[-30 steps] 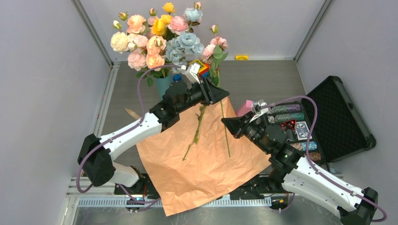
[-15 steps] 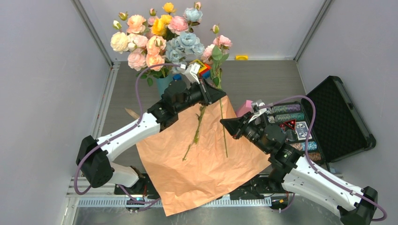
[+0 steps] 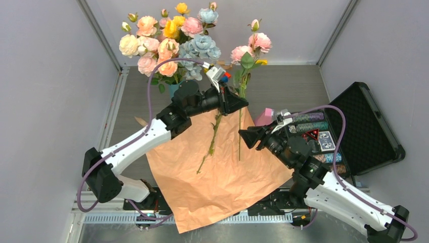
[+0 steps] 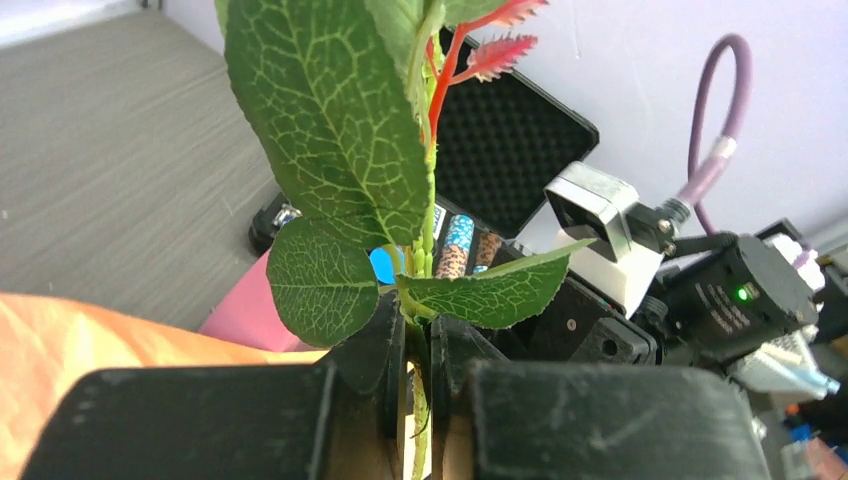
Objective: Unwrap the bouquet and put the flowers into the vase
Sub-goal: Insert the fake flower into the vase.
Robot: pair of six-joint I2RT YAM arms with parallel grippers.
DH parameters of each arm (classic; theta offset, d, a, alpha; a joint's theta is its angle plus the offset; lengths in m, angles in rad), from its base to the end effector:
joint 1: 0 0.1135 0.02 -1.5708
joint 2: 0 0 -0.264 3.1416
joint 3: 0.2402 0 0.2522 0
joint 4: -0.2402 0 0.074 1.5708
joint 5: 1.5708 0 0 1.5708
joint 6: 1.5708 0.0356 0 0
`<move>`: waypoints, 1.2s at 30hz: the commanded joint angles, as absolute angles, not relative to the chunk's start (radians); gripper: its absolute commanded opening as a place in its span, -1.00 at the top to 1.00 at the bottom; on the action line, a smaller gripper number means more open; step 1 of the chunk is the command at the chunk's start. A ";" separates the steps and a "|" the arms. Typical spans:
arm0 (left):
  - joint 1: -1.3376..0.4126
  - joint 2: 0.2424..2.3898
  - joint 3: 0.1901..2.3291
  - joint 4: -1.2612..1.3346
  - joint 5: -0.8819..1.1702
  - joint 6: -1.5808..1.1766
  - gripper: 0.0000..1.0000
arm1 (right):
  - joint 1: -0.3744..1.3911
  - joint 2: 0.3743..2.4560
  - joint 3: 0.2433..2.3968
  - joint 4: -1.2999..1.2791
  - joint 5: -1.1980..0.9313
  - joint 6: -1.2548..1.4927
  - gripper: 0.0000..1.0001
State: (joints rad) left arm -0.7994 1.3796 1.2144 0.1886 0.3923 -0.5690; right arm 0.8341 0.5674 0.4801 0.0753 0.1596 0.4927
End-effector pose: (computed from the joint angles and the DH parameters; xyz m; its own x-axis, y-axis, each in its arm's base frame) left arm 0.2190 -0.2448 0.3941 -0.4868 -0.2136 -0.8470 0.7914 0.3028 -0.5311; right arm 0.1088 0.1116 0.2925 -0.3025 0.3616 -0.8819 -0.5464 0.6923 0.4713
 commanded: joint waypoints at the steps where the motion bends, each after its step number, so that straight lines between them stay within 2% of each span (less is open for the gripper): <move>1: -0.802 1.359 1.294 0.160 0.539 -0.415 1.00 | 0.831 0.539 0.520 0.041 0.227 0.470 -0.22; 7: -0.802 1.317 1.351 0.007 0.559 -0.208 1.00 | 0.831 0.550 0.549 0.007 0.229 0.446 -0.41; 13: -0.799 1.248 1.383 -0.117 0.494 -0.009 1.00 | 0.831 0.572 0.577 0.013 0.245 0.442 -0.61; 17: -0.784 1.212 1.427 -0.209 0.453 0.132 1.00 | 0.829 0.660 0.636 -0.048 0.266 0.405 -0.62; 23: -0.695 1.151 1.449 -0.199 0.436 0.200 1.00 | 0.810 0.765 0.662 -0.035 0.188 0.373 -0.62; 31: -0.496 1.145 1.462 -0.062 0.538 0.118 1.00 | 0.769 0.782 0.619 0.019 0.162 0.389 -0.62; 36: -0.391 1.183 1.489 0.034 0.586 0.066 1.00 | 0.683 0.756 0.582 0.034 0.115 0.432 -0.63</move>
State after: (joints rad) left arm -0.4519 1.1633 1.4281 -0.1158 0.5220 0.1215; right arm 0.7387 0.7864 0.6010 -0.0284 0.1543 0.4007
